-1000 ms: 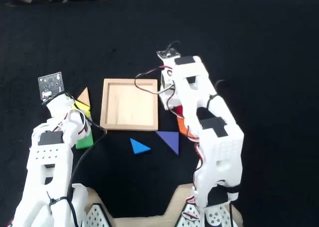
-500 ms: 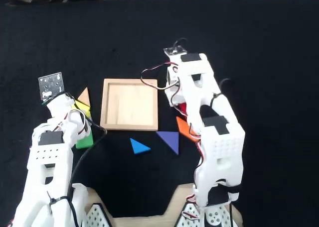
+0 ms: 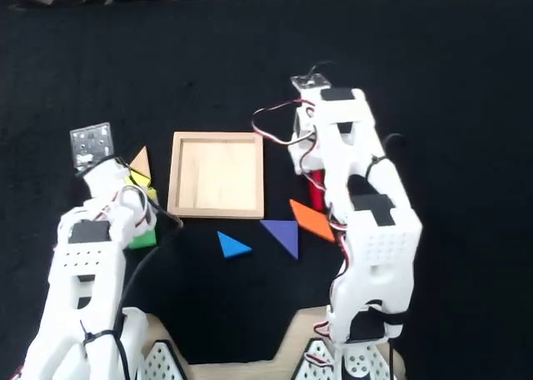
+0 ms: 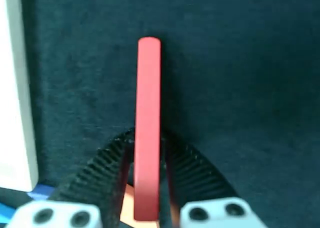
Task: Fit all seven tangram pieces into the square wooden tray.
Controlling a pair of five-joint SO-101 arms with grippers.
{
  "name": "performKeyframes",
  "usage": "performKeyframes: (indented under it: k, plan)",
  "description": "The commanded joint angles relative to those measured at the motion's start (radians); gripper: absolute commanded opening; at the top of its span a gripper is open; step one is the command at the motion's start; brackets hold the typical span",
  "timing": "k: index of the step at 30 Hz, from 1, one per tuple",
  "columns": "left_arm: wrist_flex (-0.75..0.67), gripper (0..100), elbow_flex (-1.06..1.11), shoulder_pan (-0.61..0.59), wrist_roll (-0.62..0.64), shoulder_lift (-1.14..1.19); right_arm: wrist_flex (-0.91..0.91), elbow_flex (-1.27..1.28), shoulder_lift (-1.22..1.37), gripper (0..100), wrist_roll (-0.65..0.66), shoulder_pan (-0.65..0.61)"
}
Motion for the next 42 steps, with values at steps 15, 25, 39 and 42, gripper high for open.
performKeyframes:
  k: [15,25,39,42]
  plan:
    - [-0.069,17,0.018,0.025,-0.002,-0.009,0.061,-0.013,-0.101,17.7,0.049,0.017]
    - [-0.072,17,0.018,0.024,-0.002,-0.009,0.057,-0.013,-0.101,9.0,0.048,0.018]
    - [-0.071,17,0.018,0.024,-0.003,-0.009,0.272,-0.274,-0.102,3.6,0.172,0.028]
    - [-0.069,17,0.018,0.024,-0.003,-0.009,0.310,-0.332,-0.097,1.3,0.226,0.026]
